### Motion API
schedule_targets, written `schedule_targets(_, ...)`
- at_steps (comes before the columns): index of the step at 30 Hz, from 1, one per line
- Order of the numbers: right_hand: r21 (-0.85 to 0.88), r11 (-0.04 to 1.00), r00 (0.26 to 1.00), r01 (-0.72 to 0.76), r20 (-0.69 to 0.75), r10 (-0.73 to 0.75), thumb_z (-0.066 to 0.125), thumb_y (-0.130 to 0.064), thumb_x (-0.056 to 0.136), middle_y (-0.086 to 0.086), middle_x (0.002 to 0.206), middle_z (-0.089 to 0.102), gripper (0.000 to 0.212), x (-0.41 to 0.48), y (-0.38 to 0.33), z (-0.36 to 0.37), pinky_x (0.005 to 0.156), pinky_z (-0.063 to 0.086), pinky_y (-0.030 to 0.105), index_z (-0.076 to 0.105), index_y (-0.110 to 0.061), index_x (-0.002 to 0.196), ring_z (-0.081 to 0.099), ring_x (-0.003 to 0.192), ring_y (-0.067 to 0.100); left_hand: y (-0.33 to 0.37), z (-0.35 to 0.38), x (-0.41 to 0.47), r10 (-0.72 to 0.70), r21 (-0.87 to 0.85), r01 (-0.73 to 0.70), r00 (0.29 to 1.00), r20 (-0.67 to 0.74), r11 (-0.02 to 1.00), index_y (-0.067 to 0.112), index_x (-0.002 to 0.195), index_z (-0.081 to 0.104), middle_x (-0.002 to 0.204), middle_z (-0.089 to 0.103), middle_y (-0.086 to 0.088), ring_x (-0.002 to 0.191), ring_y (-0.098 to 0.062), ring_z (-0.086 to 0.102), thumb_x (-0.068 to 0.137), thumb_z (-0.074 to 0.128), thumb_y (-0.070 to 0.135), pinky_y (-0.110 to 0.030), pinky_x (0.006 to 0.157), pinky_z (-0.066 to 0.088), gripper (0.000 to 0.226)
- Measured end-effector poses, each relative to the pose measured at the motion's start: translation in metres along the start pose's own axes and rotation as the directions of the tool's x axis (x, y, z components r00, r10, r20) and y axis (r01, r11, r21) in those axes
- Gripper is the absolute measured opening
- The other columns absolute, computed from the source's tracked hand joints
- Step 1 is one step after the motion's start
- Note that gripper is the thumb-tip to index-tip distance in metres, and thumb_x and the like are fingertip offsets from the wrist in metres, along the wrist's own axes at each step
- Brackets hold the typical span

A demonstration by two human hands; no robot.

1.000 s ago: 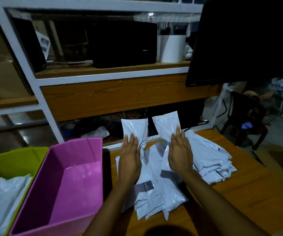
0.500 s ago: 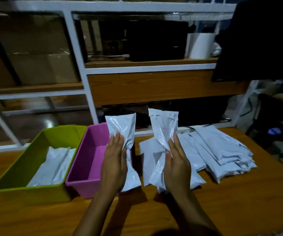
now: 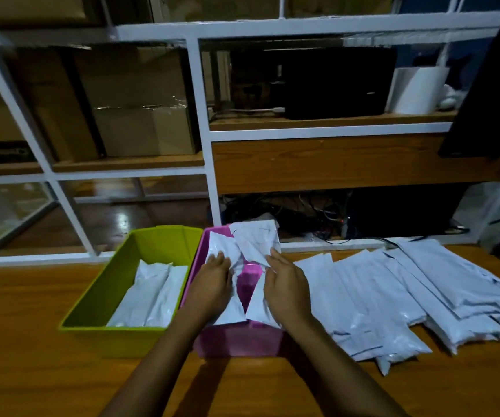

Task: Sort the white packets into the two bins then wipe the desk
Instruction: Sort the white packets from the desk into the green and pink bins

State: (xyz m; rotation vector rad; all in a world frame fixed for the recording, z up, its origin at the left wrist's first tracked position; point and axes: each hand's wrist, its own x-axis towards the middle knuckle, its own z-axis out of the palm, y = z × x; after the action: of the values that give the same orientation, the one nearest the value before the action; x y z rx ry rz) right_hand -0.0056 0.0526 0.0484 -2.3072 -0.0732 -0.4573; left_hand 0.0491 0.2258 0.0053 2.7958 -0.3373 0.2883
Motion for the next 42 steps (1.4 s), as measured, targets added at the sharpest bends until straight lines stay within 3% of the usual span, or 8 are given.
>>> schedule_targets(3, -0.149, 0.985, 0.991, -0.089, 0.089, 0.102, 0.049, -0.007, 0.095, 0.008, 0.133, 0.06, 0.033, 0.03, -0.011, 0.026, 0.095, 0.046, 0.029, 0.06, -0.007, 0.126, 0.056, 0.121, 0.024, -0.01, 0.008, 0.033, -0.032, 0.046, 0.028, 0.995, 0.092, 0.999, 0.004, 0.095, 0.056, 0.106, 0.055, -0.018, 0.103, -0.037, 0.052, 0.09, 0.037, 0.018, -0.046, 0.084, 0.044, 0.024)
schedule_targets(7, -0.307, 0.935, 0.956, -0.176, 0.171, 0.236, 0.047, -0.001, 0.089, 0.016, 0.107, 0.068, 0.022, 0.062, -0.008, 0.06, 0.071, 0.047, 0.031, 0.065, -0.004, 0.102, 0.064, 0.098, 0.033, -0.027, 0.028, 0.065, -0.094, 0.086, 0.076, 0.97, 0.226, 0.993, 0.001, 0.107, 0.058, 0.115, 0.059, -0.021, 0.109, -0.038, 0.055, 0.093, 0.044, 0.018, -0.042, 0.088, 0.043, 0.026)
schedule_targets(14, -0.46, 0.888, 0.874, -0.024, 0.421, 0.242, 0.051, -0.015, 0.091, 0.019, 0.123, 0.06, 0.028, 0.084, 0.039, 0.11, 0.097, 0.046, 0.04, 0.061, -0.003, 0.114, 0.054, 0.114, 0.034, -0.042, 0.059, 0.091, -0.137, 0.226, -0.011, 0.767, 0.627, 0.974, 0.007, 0.15, 0.026, 0.155, 0.018, -0.026, 0.141, -0.042, 0.022, 0.098, 0.043, 0.038, -0.047, 0.116, 0.02, 0.062)
schedule_targets(20, -0.548, 0.786, 0.583, 0.284, 0.75, 0.312, 0.062, -0.031, 0.084, 0.021, 0.159, 0.004, 0.084, 0.116, 0.064, 0.125, 0.118, 0.016, 0.052, 0.018, -0.005, 0.15, 0.003, 0.148, 0.036, -0.052, 0.069, 0.088, -0.075, 0.271, -0.21, 0.646, 0.76, 0.939, 0.001, 0.15, -0.009, 0.158, -0.006, -0.023, 0.148, -0.036, 0.002, 0.073, 0.078, 0.047, -0.049, 0.119, 0.017, 0.125)
schedule_targets(24, -0.644, 0.656, 0.456, 0.394, 0.757, 0.469, 0.087, -0.037, 0.063, 0.014, 0.156, -0.027, 0.14, 0.11, 0.074, 0.152, 0.118, 0.011, 0.055, -0.022, -0.012, 0.148, -0.014, 0.146, 0.035, -0.058, 0.08, 0.08, -0.099, 0.298, -0.193, 0.663, 0.742, 0.935, -0.001, 0.151, -0.004, 0.159, -0.009, -0.022, 0.148, -0.035, -0.002, 0.094, 0.058, 0.031, -0.048, 0.12, 0.008, 0.091)
schedule_targets(28, -0.647, 0.636, 0.492, 0.422, 0.752, 0.438, 0.075, -0.024, 0.082, 0.019, 0.157, -0.022, 0.115, 0.087, 0.08, 0.157, 0.119, 0.007, 0.052, -0.018, -0.005, 0.148, -0.012, 0.146, 0.037, -0.065, 0.092, 0.08, -0.047, 0.347, -0.274, 0.721, 0.692, 0.897, -0.003, 0.15, 0.009, 0.161, 0.0, -0.019, 0.148, -0.034, 0.003, 0.103, 0.033, 0.019, -0.047, 0.12, 0.007, 0.057)
schedule_targets(36, -0.691, 0.553, 0.568, 0.465, 0.712, 0.412, 0.046, -0.016, 0.099, 0.023, 0.158, -0.014, 0.075, 0.083, 0.088, 0.162, 0.118, 0.01, 0.056, -0.007, 0.0, 0.15, -0.006, 0.146, 0.041, -0.06, 0.104, 0.08, -0.223, 0.498, -0.217, 0.698, 0.68, 0.84, 0.001, 0.15, -0.012, 0.159, -0.015, -0.018, 0.148, -0.034, -0.005, 0.101, 0.035, 0.039, -0.048, 0.118, 0.002, 0.078)
schedule_targets(42, -0.68, 0.577, 0.577, 0.453, 0.717, 0.391, 0.067, -0.028, 0.089, 0.027, 0.157, -0.01, 0.1, 0.087, 0.086, 0.164, 0.118, 0.006, 0.052, -0.007, 0.001, 0.15, -0.003, 0.146, 0.043, -0.064, 0.094, 0.081, -0.184, 0.489, -0.257, 0.705, 0.685, 0.834, -0.001, 0.15, -0.007, 0.159, -0.01, -0.021, 0.148, -0.035, -0.001, 0.095, 0.049, 0.046, -0.047, 0.12, 0.006, 0.091)
